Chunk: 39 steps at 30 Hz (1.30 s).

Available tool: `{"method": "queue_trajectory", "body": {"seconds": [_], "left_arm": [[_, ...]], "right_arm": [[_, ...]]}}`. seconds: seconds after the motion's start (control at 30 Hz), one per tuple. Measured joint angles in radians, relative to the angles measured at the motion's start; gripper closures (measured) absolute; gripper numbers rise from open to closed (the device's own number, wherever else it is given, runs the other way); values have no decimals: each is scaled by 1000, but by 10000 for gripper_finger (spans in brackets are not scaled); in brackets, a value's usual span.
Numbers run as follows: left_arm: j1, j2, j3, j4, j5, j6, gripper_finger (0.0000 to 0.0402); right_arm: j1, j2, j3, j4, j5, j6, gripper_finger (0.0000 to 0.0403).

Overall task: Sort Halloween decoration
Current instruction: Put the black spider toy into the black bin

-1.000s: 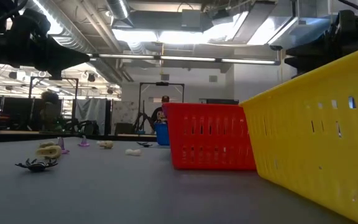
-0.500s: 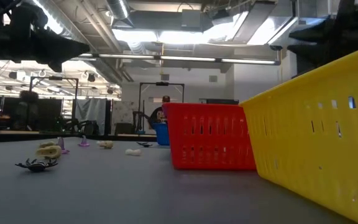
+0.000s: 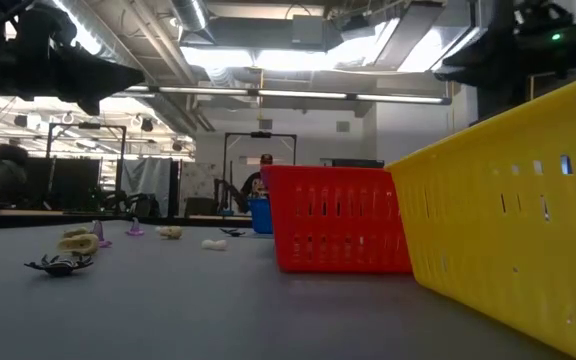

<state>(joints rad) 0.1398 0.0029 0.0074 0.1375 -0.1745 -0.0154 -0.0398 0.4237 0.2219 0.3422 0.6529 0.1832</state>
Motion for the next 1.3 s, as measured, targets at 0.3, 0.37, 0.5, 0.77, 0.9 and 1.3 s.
{"method": "queue_trajectory", "body": {"seconds": [0.3,0.37,0.5,0.77,0.9,1.3], "left_arm": [[0,0,0,0,0,1,401],[0,0,0,0,0,1,401],[0,0,0,0,0,1,401],[0,0,0,-1,0,1,401],[0,0,0,-1,0,1,401],[0,0,0,-1,0,0,401]], "right_arm": [[-32,302,80,-2,123,13,233],[-72,371,105,-1,122,37,233],[-168,495,151,-3,78,70,233],[-342,710,203,-6,-202,131,233],[-383,774,210,-4,-430,129,233],[-393,794,210,-260,-655,123,233]]}}
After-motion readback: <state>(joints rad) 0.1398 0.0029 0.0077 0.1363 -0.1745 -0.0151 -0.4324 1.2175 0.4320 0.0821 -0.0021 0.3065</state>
